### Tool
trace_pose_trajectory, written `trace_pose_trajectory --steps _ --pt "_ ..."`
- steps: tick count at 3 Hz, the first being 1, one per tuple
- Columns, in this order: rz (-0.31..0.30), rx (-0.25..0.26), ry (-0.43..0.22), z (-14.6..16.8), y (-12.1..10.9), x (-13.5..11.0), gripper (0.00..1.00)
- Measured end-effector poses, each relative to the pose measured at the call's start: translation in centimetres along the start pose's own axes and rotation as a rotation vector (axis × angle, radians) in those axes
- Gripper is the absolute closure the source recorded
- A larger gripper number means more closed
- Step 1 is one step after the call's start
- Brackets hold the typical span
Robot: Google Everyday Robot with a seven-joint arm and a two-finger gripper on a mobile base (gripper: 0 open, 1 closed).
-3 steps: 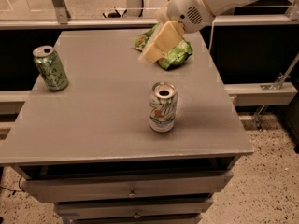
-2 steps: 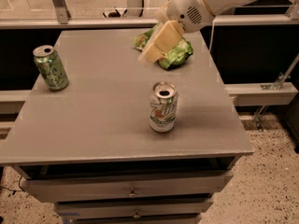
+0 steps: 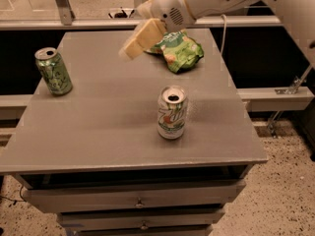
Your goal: Pick green can
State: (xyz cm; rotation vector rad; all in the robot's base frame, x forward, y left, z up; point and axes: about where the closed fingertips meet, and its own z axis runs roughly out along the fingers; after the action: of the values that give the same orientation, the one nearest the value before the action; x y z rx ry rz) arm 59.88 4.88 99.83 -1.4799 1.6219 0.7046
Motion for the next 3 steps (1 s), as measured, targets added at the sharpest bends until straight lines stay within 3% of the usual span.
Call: trace_pose_trajectory --steps 1,3 --pt "-0.037 -0.057 -0.092 6.2 -1.4 -2.4 0.00" --pt "-0.055 -0.185 -0.167 18.2 -0.6 -3.1 0.00"
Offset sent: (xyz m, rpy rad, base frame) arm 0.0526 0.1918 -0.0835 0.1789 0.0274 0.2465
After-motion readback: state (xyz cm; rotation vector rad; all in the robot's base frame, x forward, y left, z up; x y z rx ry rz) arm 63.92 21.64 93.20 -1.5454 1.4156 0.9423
